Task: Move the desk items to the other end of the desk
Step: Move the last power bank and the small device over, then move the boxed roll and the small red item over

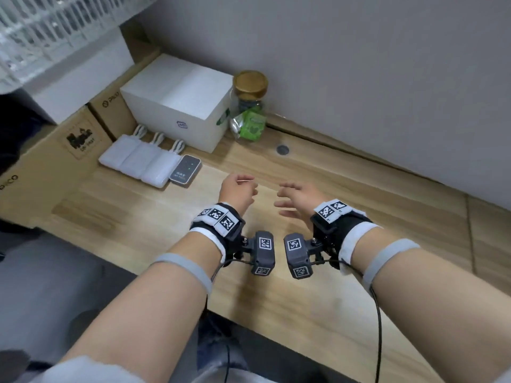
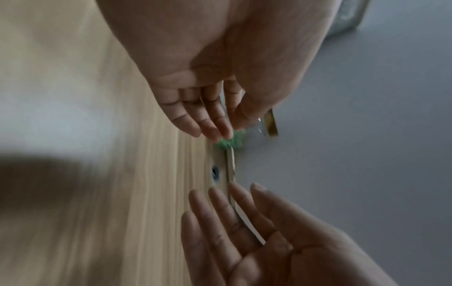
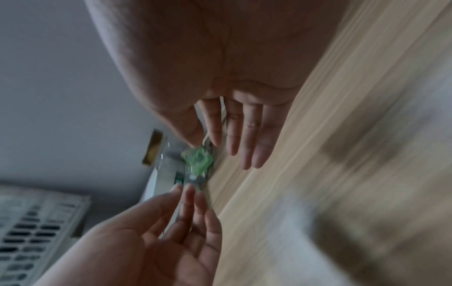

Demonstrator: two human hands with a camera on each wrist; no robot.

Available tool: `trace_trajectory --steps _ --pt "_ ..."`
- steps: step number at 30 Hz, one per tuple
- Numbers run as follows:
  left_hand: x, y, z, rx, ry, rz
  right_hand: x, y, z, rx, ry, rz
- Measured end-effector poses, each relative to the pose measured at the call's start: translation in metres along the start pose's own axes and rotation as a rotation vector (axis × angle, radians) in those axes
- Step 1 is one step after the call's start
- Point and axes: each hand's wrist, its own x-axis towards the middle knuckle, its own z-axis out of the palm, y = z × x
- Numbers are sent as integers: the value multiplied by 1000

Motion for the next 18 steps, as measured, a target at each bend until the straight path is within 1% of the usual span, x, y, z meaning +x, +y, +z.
trace_trajectory --steps 4,7,9,13,18 --pt "-79 -11 130 39 -189 61 -73 35 -140 28 122 -57" --pt "-144 -19 218 73 -357 72 -132 63 -242 62 239 -45" --pt "-182 -19 266 120 -449 90 -164 78 -299 106 319 -25" --pt "-244 -14 343 194 -594 134 -218 105 -384 224 446 -7" --pt "-293 -25 427 286 -770 173 -273 146 -453 347 594 6"
